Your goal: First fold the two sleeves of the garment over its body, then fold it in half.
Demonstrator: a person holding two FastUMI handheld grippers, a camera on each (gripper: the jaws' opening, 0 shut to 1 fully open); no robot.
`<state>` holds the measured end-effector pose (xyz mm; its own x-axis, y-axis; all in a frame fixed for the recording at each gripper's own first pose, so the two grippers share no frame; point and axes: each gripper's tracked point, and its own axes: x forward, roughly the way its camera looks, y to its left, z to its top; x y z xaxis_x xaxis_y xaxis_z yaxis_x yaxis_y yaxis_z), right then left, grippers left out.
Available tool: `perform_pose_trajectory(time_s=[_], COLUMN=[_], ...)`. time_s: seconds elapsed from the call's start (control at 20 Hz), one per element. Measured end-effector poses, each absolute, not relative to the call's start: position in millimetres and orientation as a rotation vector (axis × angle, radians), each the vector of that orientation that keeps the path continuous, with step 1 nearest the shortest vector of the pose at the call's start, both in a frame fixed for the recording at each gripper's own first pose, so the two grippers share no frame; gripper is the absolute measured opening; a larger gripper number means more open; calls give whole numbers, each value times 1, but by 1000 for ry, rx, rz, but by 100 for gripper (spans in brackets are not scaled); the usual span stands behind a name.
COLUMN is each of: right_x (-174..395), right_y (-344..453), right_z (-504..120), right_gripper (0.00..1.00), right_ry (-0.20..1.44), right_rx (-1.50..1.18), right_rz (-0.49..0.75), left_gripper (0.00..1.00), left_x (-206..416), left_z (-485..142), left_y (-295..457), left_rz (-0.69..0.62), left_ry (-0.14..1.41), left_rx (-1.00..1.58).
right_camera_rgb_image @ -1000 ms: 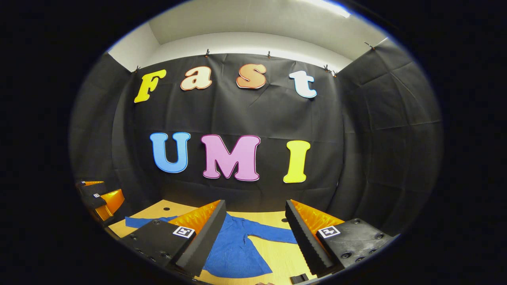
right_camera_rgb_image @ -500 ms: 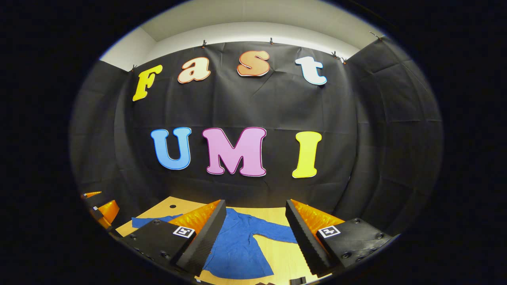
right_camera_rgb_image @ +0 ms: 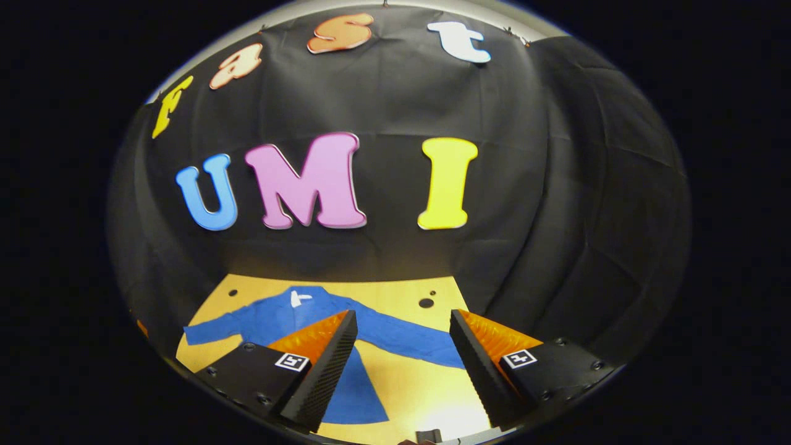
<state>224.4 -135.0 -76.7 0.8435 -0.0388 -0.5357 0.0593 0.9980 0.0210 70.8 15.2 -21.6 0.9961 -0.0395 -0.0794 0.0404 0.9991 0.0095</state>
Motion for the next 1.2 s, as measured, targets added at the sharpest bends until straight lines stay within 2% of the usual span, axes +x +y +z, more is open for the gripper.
perform_pose_trajectory(time_s=[0.25,0.45,0.65,0.85,1.2], right_x=[270,275,288,281,267], right_y=[-199,-255,-288,-311,-325], right_z=[-177,-278,-366,-443,-502], right_gripper=[98,98,99,100,100], right_ry=[860,1141,1344,1491,1609], right_rx=[85,55,209,201,268], right_rz=[-139,-166,-243,-263,-314], left_gripper=[80,80,80,80,80], left_x=[97,123,144,158,166], left_z=[-31,-36,-55,-67,-76], left_y=[4,-16,-31,-42,-55], left_rz=[5,38,97,147,187], left_ry=[112,128,193,234,268], left_rx=[22,8,0,14,31])
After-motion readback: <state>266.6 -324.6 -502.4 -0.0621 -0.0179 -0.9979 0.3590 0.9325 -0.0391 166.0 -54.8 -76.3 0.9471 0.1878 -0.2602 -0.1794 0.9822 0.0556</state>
